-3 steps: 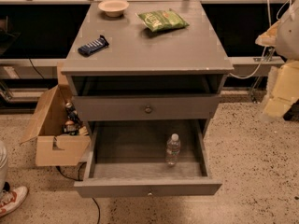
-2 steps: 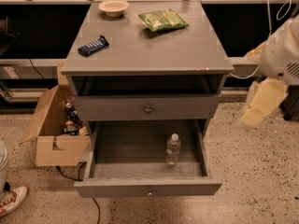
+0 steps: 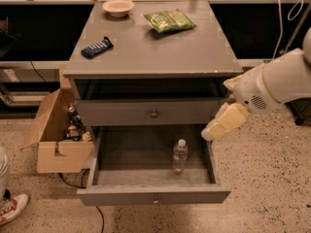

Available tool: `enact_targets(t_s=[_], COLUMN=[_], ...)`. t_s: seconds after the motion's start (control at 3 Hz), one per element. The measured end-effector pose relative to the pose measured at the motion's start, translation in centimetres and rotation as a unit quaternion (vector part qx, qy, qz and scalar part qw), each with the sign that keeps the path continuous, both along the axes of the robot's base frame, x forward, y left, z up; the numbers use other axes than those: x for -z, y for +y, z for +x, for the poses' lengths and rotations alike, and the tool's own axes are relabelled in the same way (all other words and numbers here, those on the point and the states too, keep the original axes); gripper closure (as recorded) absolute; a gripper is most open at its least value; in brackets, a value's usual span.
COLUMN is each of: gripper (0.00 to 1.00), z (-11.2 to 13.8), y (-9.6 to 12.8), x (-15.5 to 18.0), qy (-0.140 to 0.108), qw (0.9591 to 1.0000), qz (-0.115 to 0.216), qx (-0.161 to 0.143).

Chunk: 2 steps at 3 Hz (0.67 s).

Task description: Pick water bottle from middle drawer and place on counter

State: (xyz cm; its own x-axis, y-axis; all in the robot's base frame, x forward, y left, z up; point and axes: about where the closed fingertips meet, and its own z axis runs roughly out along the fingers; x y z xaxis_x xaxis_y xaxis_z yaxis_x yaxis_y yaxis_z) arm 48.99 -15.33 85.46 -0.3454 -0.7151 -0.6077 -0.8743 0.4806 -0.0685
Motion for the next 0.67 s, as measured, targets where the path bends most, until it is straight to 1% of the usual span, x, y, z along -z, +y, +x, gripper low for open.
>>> enact_targets(t_s=[0.33,0.67], gripper=[0.00,0.00], z=[0.93,0.94], y=[0.54,0.53], x=[-0.01,0.26], qy=[-0.012,-0.013], qw=[0.9998,0.9998], qz=[0.014,0.014], qx=[0.009,0.009])
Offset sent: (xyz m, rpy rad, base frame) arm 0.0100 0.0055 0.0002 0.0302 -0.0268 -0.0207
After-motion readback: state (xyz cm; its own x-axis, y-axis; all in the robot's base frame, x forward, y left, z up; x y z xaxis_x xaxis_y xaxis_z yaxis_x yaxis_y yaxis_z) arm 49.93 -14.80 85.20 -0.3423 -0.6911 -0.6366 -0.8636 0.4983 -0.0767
